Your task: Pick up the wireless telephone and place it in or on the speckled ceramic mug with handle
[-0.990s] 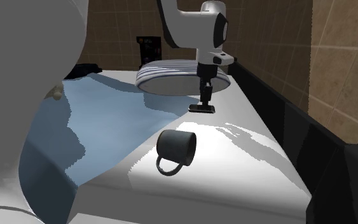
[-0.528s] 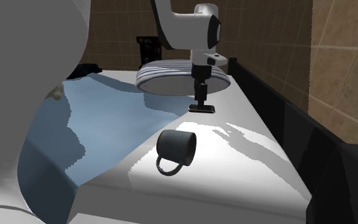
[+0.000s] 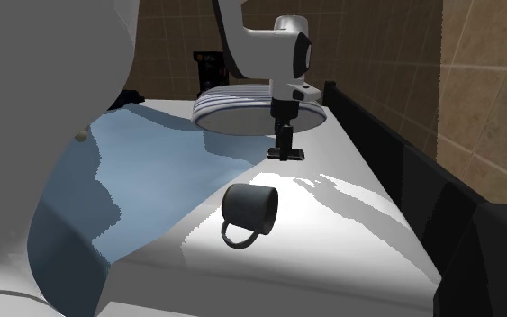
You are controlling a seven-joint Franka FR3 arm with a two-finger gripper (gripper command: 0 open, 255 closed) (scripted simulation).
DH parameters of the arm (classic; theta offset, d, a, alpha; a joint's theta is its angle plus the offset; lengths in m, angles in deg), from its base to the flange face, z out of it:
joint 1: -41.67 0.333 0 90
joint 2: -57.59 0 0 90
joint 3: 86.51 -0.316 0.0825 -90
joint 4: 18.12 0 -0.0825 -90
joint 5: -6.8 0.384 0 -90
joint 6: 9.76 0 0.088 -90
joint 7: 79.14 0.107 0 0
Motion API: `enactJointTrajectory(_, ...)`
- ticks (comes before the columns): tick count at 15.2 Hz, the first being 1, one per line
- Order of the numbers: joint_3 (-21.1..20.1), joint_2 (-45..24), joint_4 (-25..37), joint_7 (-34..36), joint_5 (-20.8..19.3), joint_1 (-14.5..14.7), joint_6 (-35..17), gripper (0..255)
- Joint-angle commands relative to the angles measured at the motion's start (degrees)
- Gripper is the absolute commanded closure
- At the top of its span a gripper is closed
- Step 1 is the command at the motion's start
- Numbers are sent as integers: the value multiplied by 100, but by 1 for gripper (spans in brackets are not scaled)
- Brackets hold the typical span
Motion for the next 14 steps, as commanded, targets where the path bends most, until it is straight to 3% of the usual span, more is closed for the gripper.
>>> enactJointTrajectory(1,0,0,-1,0,0,0,-2,0)
enactJointTrajectory(2,0,0,0,0,0,0,-1,0)
enactJointTrajectory(3,0,0,0,0,0,0,-1,255)
enactJointTrajectory(14,-5,78,49,-4,10,-4,126,255)
